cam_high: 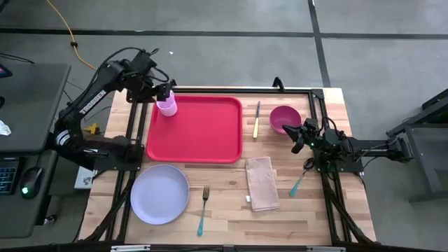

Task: Set up tray
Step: Put the purple plate on the red tray to the bottom right of the pink mug

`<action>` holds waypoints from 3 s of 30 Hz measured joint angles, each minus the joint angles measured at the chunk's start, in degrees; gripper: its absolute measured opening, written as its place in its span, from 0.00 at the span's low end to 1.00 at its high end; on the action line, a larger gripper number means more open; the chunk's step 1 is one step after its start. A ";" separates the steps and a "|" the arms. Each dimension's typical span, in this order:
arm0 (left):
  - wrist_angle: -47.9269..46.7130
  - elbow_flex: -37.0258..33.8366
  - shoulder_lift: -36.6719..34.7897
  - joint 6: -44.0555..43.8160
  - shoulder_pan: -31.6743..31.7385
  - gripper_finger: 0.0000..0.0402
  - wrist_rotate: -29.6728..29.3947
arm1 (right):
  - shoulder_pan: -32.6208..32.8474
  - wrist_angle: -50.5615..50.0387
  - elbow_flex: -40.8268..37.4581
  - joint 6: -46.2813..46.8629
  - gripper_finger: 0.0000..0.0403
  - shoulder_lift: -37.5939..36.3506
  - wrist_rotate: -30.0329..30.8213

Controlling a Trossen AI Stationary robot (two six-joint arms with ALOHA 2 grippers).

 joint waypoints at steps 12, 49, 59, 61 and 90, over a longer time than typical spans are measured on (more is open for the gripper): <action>0.86 -0.02 -3.02 -13.20 -17.50 0.65 -2.90 | 0.00 -0.04 0.00 -0.20 0.00 -0.02 -2.06; 8.44 -0.07 3.07 -29.84 -60.89 0.65 -18.69 | -0.02 -1.19 -0.02 -2.80 0.00 0.09 -7.79; 0.88 -0.02 6.08 -36.87 -69.24 0.65 -14.70 | -0.01 -1.31 -0.01 -2.80 0.00 0.36 -8.12; -2.71 -0.13 6.12 -39.68 -70.97 0.65 -13.49 | -0.01 -1.31 0.00 -2.80 0.00 0.37 -8.11; -11.32 -11.86 6.13 -35.66 -77.37 0.65 -14.10 | -0.01 -1.03 0.00 -2.78 0.00 0.37 -8.94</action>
